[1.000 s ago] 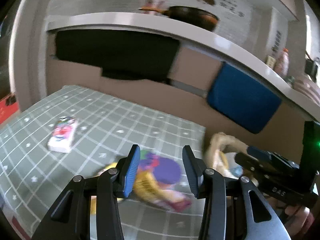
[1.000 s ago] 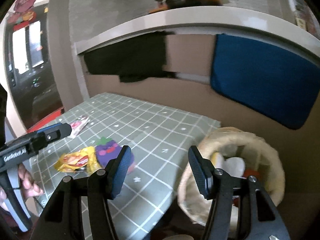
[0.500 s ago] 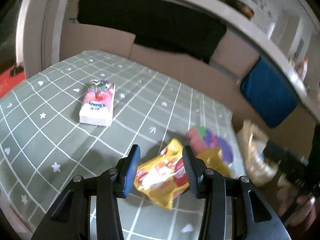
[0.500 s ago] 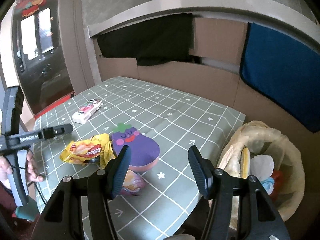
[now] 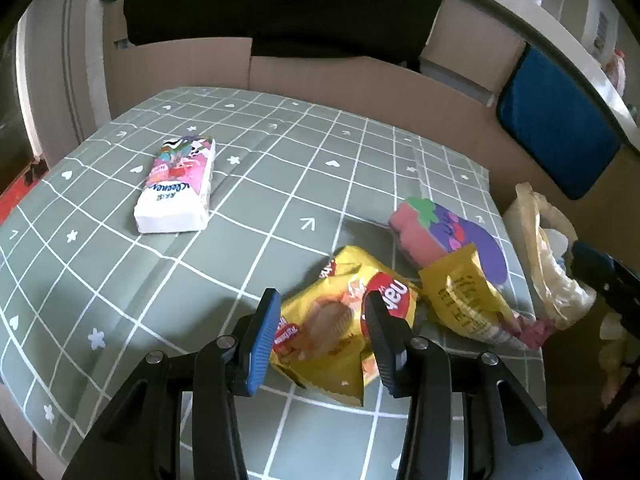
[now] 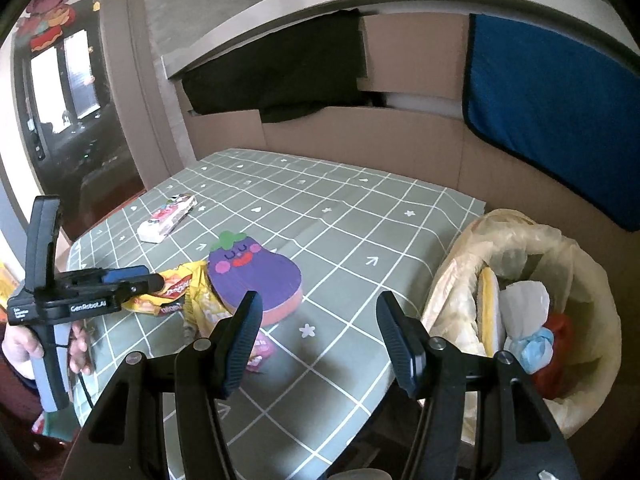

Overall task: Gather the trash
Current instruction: 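Reach the left tool to the yellow chip bag while the right tool reaches the yellow wrapper, then grasp the yellow chip bag with the left tool while the right tool grasps the yellow-purple wrapper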

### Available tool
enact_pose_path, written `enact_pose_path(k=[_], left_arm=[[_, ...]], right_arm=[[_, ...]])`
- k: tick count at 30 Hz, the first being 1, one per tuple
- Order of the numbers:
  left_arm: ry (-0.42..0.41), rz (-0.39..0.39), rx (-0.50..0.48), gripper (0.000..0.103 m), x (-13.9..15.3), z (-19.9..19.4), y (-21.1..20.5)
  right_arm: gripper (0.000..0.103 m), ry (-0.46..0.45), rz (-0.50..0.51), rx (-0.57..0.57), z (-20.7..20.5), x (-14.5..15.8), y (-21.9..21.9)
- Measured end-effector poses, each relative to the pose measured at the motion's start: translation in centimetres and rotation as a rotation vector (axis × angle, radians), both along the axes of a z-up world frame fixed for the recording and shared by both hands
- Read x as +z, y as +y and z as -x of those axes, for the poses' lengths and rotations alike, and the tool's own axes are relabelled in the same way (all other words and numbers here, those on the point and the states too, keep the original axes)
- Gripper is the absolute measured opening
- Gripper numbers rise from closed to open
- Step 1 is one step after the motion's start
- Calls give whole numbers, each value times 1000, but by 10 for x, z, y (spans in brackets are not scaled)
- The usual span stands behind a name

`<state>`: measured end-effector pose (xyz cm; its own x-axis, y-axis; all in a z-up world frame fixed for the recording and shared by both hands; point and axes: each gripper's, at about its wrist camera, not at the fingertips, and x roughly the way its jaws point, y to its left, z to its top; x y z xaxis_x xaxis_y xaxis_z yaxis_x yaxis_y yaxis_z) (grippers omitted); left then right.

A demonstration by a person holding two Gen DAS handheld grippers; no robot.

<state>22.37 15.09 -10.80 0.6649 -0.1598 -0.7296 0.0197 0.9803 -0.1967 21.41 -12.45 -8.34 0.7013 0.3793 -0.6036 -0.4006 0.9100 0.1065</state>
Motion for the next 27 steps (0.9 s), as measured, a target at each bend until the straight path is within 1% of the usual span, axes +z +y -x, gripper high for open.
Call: enact_pose_path(k=[2,4,5,7,10,11,12,13,14,15,16,18,22,25,27], left_arm=[[7,-11,6,45,-1,-5,2],[38,-34,20,45,-6,-11,6],[59,-20,18,45,-10,-13,8],[51,-2,12,45,-11,-10,9],[55,-4,-11,44,-13,-7,5],[54,-13,-19,42,-13,-5,2],[52,-30,-23,34,-13,-3,-1],[49,-37,-27,29,-13,-1,-3],[46,-27,-28,27,-12,3,-3],[41,-10,-21,17,-10,7,-2],[30,2,-10,15,-8,12,-2],[-1,-1,18,13,1,23,-2],[-78,29,88,13,23,46,5],[-122,66,142,13,36,57,17],[-138,92,168,13,41,62,25]], right_arm=[[57,1,-4,-2,1,-1,-2],[57,2,-17,-1,2,-1,-6],[57,2,-21,0,2,-2,-8],[57,7,-32,1,2,-4,-11],[57,22,-44,0,1,-9,-11],[57,27,-46,1,1,-10,-11],[57,31,-50,5,1,-11,-10],[57,34,-56,17,2,-11,-7],[57,34,-59,35,4,-10,-4],[57,30,-58,50,7,-9,0],[57,24,-54,72,9,-8,5],[57,9,-36,125,16,-5,19],[57,-19,25,205,21,-5,49],[57,7,50,250,13,-14,69],[57,51,48,276,4,-24,80]])
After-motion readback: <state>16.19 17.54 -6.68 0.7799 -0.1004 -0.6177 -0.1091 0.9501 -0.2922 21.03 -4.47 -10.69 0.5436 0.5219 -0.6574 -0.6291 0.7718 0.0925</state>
